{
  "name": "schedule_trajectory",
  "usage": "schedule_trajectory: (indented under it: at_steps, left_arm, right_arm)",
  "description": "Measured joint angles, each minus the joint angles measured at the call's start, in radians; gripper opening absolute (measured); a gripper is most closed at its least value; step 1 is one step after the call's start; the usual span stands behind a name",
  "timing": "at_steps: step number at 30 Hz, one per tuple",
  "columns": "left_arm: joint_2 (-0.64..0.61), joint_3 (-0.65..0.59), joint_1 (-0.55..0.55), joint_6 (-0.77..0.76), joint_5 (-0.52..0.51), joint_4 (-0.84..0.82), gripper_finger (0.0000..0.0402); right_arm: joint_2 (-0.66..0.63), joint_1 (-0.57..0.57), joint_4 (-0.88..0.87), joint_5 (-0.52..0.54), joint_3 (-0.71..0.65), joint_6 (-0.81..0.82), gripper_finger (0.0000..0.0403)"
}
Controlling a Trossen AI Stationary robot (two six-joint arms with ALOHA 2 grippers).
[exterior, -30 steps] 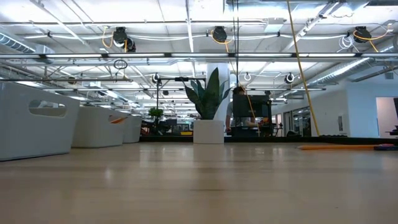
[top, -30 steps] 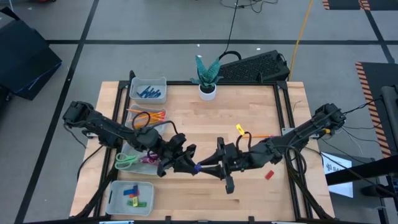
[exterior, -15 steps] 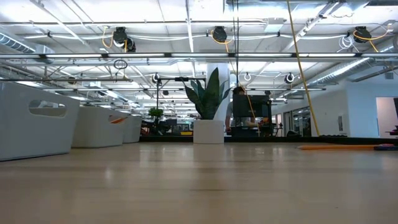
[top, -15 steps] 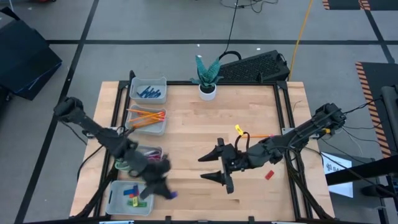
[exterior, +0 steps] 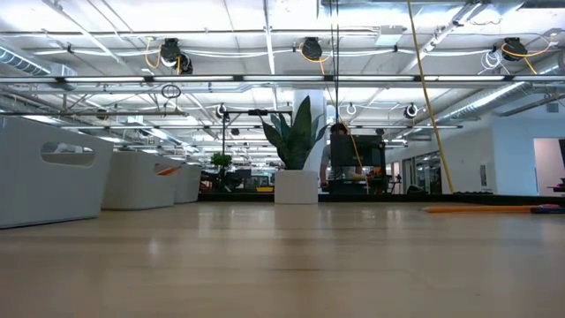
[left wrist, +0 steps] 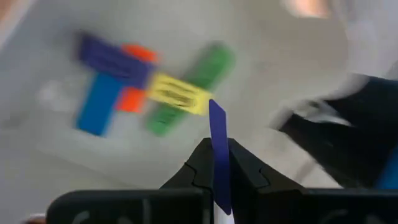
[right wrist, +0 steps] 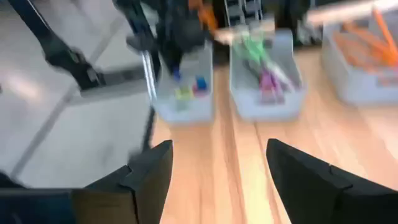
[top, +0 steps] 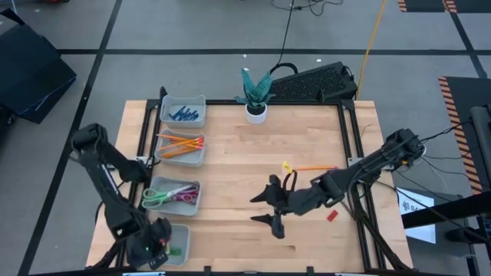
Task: Sort crayons/erasers/pens/pencils in bins
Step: Put the purple eraser into the bottom, then put the red eraser into the bottom
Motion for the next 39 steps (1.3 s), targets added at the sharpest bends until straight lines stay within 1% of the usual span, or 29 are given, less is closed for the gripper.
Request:
schedule_trajectory:
  at_steps: [4, 7, 11, 15, 17, 18, 22, 25, 28, 31, 34, 36, 39]
  left_arm:
    - [0.078, 0.000, -0.017, -0.018, -0.008, -0.074, 0.0019]
    - [0.140, 0.000, -0.023, 0.033, -0.017, -0.082, 0.0026]
    - [0.203, 0.000, -0.023, 0.136, 0.020, -0.065, 0.0063]
    - [0.210, -0.001, -0.021, 0.149, 0.047, -0.066, 0.0112]
    - [0.195, -0.001, -0.021, 0.153, 0.060, -0.065, 0.0142]
    - [0.181, -0.001, -0.020, 0.153, 0.074, -0.066, 0.0157]
    - [0.100, -0.002, -0.020, 0.126, 0.138, -0.061, 0.0210]
    - [0.013, -0.002, -0.009, 0.084, 0.190, -0.055, 0.0231]
    - [-0.079, -0.002, 0.003, 0.034, 0.190, -0.041, 0.0234]
    - [-0.156, -0.001, 0.016, 0.000, 0.118, -0.043, 0.0227]
    - [-0.210, -0.001, 0.028, -0.007, -0.044, -0.051, 0.0215]
    - [-0.229, -0.001, 0.039, 0.014, -0.167, -0.051, 0.0207]
    - [-0.243, -0.001, 0.061, 0.059, -0.312, -0.051, 0.0195]
  right_arm:
    - [0.001, 0.018, -0.187, 0.000, 0.000, 0.050, 0.0250]
    - [0.001, 0.032, -0.349, -0.001, 0.001, 0.071, 0.0250]
    - [0.001, 0.057, -0.496, -0.005, 0.001, 0.072, 0.0256]
    - [0.001, 0.083, -0.607, -0.006, 0.001, 0.032, 0.0266]
    - [0.001, 0.099, -0.671, -0.008, -0.001, 0.015, 0.0270]
    - [0.001, 0.104, -0.703, -0.032, -0.008, 0.007, 0.0272]
    - [0.001, 0.127, -0.824, -0.175, -0.075, -0.017, 0.0272]
    - [0.000, 0.151, -0.845, -0.267, -0.163, -0.027, 0.0262]
    - [0.001, 0.178, -0.801, -0.337, -0.263, -0.046, 0.0253]
    - [0.001, 0.202, -0.749, -0.417, -0.358, -0.052, 0.0247]
    - [0.001, 0.230, -0.733, -0.493, -0.416, -0.068, 0.0243]
    - [0.001, 0.248, -0.750, -0.499, -0.431, -0.068, 0.0241]
    - [0.001, 0.267, -0.785, -0.498, -0.435, -0.074, 0.0240]
